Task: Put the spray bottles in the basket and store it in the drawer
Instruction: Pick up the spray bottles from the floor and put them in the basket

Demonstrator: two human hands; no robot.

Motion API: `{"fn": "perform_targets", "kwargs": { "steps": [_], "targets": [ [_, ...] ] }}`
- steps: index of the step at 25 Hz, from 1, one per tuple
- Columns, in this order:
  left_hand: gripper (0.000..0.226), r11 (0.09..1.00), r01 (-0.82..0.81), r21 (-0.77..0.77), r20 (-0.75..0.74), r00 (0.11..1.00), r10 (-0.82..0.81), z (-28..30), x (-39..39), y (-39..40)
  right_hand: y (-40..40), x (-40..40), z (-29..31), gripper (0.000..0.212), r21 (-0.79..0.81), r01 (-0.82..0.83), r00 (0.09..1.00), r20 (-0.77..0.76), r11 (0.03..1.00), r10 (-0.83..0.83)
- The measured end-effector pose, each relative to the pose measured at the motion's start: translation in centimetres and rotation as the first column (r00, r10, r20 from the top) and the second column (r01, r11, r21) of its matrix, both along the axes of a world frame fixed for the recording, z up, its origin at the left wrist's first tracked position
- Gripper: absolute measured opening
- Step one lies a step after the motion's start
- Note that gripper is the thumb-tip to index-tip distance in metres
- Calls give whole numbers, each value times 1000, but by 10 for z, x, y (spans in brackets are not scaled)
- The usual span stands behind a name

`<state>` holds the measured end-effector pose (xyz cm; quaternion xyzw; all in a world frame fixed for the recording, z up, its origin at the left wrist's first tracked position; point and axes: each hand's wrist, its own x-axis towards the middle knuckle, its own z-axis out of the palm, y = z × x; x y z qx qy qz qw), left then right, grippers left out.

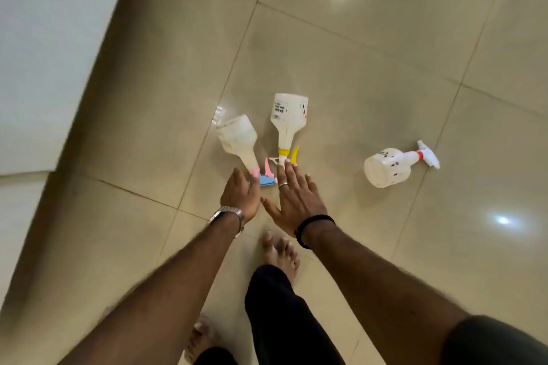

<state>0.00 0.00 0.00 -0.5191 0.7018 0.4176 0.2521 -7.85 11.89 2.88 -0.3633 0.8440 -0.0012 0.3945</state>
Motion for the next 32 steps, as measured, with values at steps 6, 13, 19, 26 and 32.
{"fn": "perform_targets", "kwargs": {
  "steps": [6,13,19,26,32],
  "targets": [
    [40,891,-437,121,-68,892,446,-58,-15,-2,-19,9,-54,90,112,229,911,325,967,-254],
    [36,927,-328,179,-14,942,336,-55,6,-14,-25,17,-39,67,201,333,845,369,921,-386],
    [38,921,-328,208,47,944,325,23,-17,-26,-24,13,40,56,145,172,953,226,974,-202],
    [45,959,-236,159,0,971,239,164,-38,-68,-56,-10,167,42,-101,-14,998,-56,995,8],
    [81,985,-165,57,-61,984,168,279,-8,-107,-94,-8,279,38,-252,-159,972,-212,954,106]
  ]
}}
